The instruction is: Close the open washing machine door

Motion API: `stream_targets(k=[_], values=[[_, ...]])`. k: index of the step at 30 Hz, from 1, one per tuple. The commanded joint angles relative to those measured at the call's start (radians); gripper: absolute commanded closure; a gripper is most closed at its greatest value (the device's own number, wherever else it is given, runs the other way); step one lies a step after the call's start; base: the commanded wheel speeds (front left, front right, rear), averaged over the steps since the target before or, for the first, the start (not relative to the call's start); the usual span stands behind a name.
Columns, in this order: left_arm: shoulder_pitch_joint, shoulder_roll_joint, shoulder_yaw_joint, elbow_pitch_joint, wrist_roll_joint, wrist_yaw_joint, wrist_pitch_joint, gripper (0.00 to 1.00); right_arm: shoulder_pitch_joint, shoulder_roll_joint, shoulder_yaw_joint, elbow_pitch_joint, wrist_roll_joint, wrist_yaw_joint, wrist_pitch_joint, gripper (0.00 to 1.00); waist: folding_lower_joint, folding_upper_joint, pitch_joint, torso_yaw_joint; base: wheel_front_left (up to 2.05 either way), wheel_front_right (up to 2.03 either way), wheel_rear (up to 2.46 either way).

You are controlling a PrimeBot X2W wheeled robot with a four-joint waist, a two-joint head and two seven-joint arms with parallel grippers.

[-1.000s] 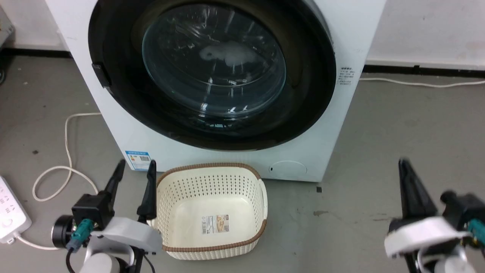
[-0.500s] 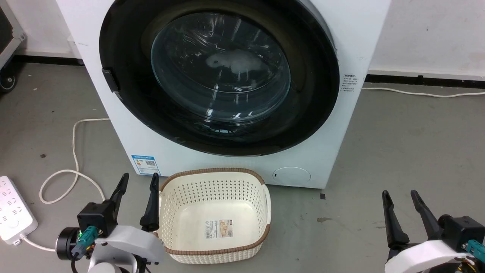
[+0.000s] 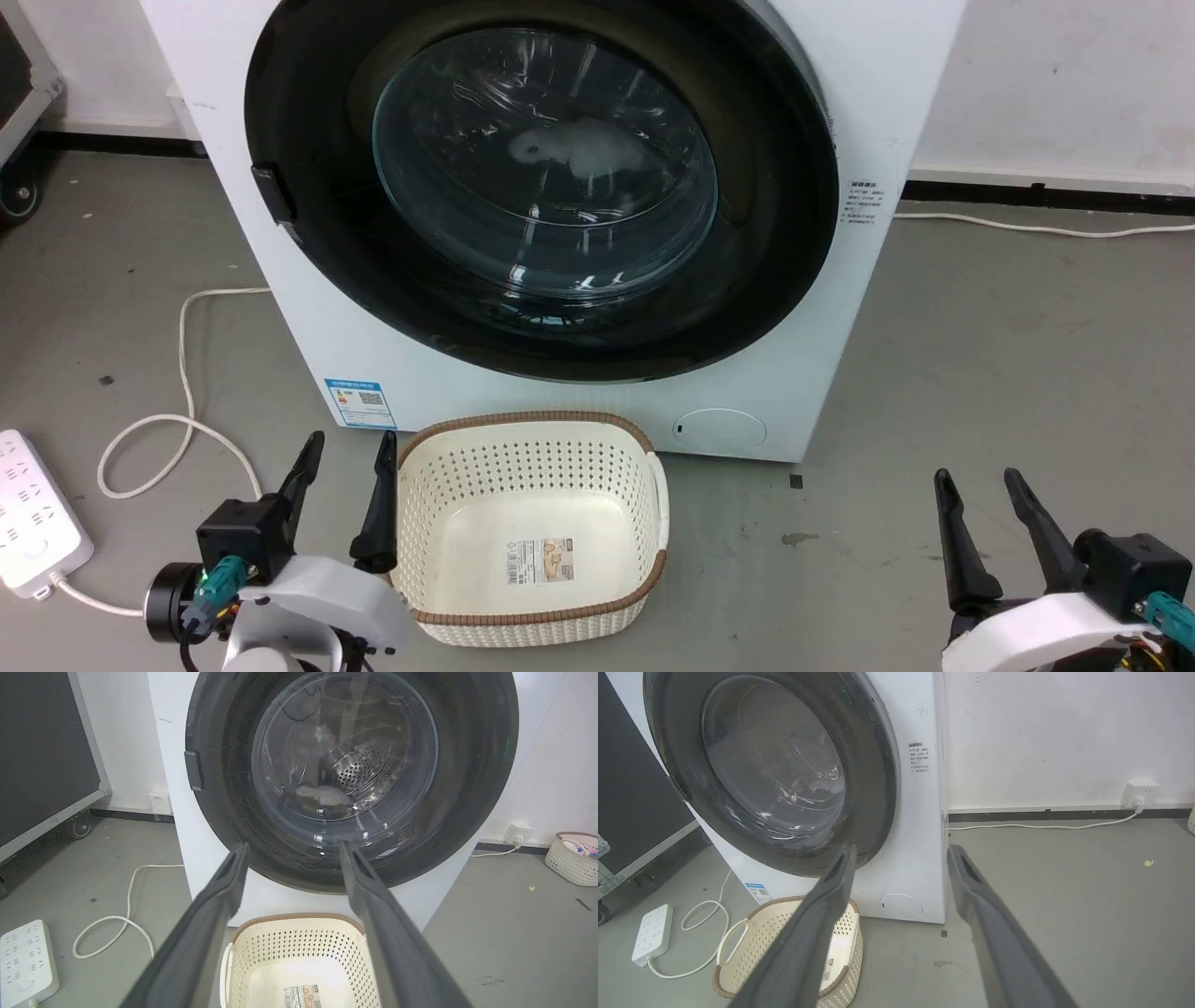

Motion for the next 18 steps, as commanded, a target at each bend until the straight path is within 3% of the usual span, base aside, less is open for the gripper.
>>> stream_targets(k=[1, 2, 18], values=[[-0.012, -0.001, 0.000, 0.004, -0.008, 0.002, -0.003, 0.00, 0.003, -0.002, 0.002, 0.002, 0.007, 0.001, -0.006, 0.00, 0.0000, 0.0000, 0.001, 0.001, 0.00, 0.00, 0.00], [-0.002, 0.000, -0.001, 0.003, -0.006, 0.000, 0.000, 1.00, 0.000, 0.000, 0.001, 0.002, 0.002, 0.000, 0.000, 1.00, 0.0001, 0.0000, 0.001, 0.001, 0.00, 0.00, 0.00], [0.010, -0.020, 0.019, -0.013, 0.031, -0.006, 0.019, 1.00, -0.001, 0.000, 0.006, -0.006, -0.017, 0.000, 0.011, 1.00, 0.0002, 0.0000, 0.001, 0.008, 0.00, 0.00, 0.00]])
